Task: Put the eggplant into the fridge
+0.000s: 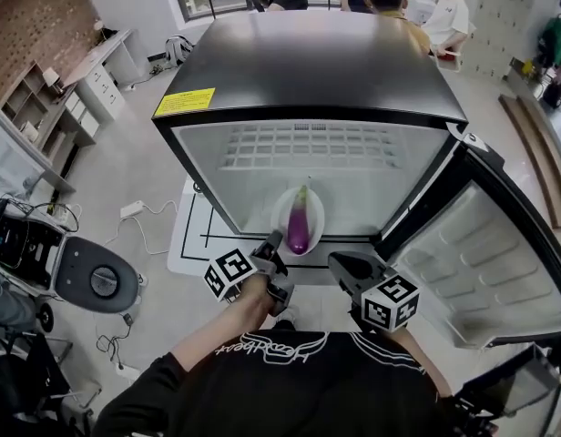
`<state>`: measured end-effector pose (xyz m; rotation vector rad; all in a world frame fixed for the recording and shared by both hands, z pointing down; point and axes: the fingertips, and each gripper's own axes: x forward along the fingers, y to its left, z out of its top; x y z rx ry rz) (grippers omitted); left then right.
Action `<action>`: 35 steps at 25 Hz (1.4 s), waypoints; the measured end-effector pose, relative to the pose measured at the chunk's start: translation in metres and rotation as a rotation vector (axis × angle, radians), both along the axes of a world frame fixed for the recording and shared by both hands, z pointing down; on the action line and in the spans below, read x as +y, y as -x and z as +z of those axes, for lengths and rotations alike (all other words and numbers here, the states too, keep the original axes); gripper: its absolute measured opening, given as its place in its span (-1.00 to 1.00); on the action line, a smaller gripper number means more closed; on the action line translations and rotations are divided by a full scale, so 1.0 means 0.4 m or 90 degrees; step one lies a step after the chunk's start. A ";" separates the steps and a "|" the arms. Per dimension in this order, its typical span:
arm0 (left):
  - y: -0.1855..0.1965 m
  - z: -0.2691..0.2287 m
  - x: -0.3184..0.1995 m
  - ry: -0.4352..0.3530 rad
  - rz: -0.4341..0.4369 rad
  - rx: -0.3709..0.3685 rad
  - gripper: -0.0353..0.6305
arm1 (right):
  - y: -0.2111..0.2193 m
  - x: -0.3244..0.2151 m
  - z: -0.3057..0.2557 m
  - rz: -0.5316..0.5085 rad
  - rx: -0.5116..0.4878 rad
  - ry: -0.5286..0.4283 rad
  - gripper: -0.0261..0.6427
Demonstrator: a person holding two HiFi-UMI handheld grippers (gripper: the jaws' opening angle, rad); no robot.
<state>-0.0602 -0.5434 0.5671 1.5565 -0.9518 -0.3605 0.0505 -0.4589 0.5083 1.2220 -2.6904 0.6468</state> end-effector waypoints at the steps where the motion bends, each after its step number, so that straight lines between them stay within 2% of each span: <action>1: -0.009 0.006 -0.013 0.002 0.001 -0.003 -0.82 | -0.002 -0.009 0.004 0.001 0.000 0.003 -0.89; 7: -0.053 0.028 -0.079 -0.006 0.016 -0.033 -0.82 | 0.005 -0.047 0.024 0.010 0.002 0.017 -0.89; 20: -0.117 0.084 -0.192 0.002 0.027 -0.052 -0.82 | -0.002 -0.085 0.056 0.028 0.014 0.037 -0.89; 26: -0.122 0.104 -0.218 0.010 0.037 -0.078 -0.82 | -0.013 -0.089 0.069 0.040 0.014 0.047 -0.89; 35: -0.124 0.120 -0.238 0.022 0.037 -0.091 -0.82 | -0.022 -0.099 0.077 0.050 0.008 0.053 -0.89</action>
